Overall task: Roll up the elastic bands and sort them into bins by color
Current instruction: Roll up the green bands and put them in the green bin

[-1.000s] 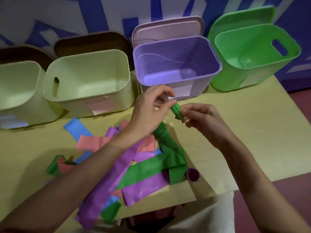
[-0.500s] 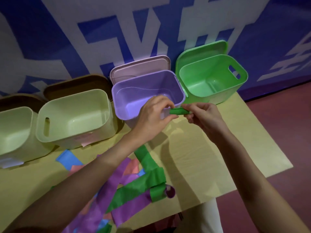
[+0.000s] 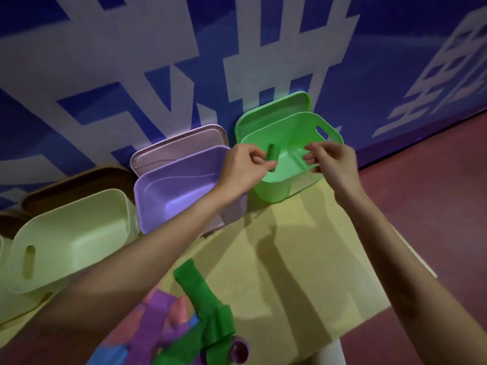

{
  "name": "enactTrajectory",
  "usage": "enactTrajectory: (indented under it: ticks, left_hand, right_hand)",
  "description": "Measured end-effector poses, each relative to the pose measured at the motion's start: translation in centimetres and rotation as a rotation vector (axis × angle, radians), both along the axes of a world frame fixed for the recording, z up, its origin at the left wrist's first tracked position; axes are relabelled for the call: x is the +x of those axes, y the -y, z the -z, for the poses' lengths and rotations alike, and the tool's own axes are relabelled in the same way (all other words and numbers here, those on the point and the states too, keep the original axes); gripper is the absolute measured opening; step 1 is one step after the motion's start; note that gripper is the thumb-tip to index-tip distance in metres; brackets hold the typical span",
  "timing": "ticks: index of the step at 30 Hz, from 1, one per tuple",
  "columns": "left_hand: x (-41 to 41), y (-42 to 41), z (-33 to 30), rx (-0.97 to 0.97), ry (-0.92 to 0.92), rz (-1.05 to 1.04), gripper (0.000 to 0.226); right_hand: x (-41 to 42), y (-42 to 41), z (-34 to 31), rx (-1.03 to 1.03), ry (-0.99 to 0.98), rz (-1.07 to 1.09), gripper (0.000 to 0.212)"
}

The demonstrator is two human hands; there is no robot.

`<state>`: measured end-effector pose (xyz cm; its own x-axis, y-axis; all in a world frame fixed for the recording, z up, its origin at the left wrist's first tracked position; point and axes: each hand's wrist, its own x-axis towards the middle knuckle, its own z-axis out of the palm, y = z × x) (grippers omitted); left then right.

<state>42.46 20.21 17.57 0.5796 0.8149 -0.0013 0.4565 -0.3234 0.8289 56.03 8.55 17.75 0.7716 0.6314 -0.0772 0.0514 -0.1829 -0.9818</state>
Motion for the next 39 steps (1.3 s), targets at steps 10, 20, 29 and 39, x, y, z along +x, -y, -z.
enactTrajectory:
  ticks: [10,20,29,39]
  left_hand:
    - [12.8,-4.0,4.1,-0.696,-0.099,-0.178,0.01]
    - [19.2,-5.1,10.3,-0.591,-0.306,-0.165,0.02]
    - [21.6,-4.4,12.5,-0.478,-0.359,-0.096,0.017]
    - [22.5,-4.8,13.3,-0.296,-0.449,0.074,0.025]
  right_hand:
    - [10.7,-3.7,6.8,-0.322,0.456,0.079,0.039]
    - [12.4,-4.1,9.9,-0.137,0.458,0.219,0.031]
    - [12.4,-3.9,10.6,-0.078,0.426,0.205,0.031]
    - [12.6,-3.7,10.7,-0.068,0.45,0.181,0.03]
